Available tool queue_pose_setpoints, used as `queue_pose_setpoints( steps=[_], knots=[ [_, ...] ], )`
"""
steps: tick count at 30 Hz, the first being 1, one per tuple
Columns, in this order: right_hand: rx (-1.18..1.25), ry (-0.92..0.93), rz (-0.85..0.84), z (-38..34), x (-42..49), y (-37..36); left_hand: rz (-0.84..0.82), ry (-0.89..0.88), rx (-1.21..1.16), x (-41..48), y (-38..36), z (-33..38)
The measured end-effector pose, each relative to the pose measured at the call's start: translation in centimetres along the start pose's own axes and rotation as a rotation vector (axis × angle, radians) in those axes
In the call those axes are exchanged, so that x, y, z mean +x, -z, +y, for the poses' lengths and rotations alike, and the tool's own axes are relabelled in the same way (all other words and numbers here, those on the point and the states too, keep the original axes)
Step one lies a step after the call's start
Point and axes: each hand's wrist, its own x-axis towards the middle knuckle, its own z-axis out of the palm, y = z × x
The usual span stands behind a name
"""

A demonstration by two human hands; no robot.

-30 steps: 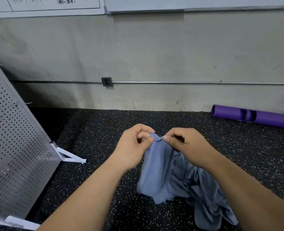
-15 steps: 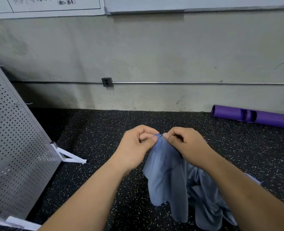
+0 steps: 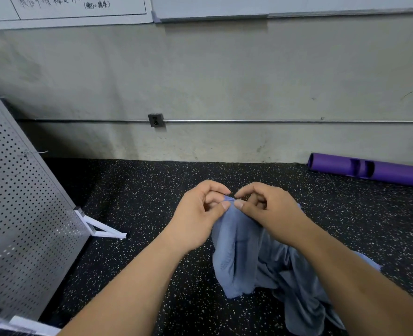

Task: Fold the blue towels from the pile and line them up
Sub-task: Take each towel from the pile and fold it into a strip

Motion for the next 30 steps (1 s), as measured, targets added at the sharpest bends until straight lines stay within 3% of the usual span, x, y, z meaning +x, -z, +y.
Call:
queue_pose_setpoints(
  steps=[15,22,30],
  knots=[
    [0.001,0.031,-0.039,0.8,-0.1,-0.5,0.020,0.044,0.148,-0.1,-0.2,-0.4],
    [-0.016,-0.035,-0.147,2.2,0.2,0.7,0.199,-0.003,0.242,0.5,1.9,-0.7],
    [-0.347,-0.094,-0.089,5.4,-0.4,4.4,0.406,0.010,0.238,0.3,5.8,-1.5]
  ],
)
